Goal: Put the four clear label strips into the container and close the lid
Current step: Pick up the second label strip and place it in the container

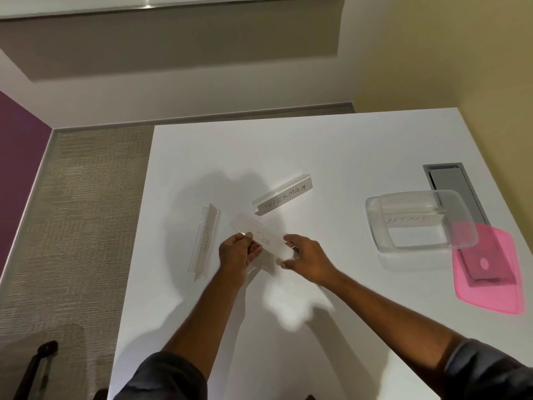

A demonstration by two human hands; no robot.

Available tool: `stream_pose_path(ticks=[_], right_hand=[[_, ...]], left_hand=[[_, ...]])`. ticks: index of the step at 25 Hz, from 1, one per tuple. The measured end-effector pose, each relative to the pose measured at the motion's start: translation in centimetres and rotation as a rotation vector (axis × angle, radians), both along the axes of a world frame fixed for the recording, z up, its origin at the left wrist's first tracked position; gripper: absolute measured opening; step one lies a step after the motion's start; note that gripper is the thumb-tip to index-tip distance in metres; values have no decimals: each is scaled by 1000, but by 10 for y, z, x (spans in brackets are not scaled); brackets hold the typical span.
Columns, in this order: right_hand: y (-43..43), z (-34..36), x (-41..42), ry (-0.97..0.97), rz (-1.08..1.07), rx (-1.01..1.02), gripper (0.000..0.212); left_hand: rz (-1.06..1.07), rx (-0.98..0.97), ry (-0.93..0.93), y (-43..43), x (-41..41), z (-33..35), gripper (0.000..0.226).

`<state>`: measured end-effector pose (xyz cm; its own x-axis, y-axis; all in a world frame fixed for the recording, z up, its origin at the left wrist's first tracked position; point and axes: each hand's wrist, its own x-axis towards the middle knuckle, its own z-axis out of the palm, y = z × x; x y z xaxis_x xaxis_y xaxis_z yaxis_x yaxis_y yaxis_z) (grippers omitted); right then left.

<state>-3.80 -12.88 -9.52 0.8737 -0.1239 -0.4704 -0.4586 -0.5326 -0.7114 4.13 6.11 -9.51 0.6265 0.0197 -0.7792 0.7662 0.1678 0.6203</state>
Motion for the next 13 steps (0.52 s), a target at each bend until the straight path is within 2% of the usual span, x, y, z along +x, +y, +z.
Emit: stream_pose_path(ticks=[6,13], right_hand=[[-32,15,-12,-29,62,-63,86],[-90,36,-18,-24,188,-153,74]], left_hand=[[43,-43,-1,-20,-11,5,5],[-31,-98,-36,-66,-38,20,7]])
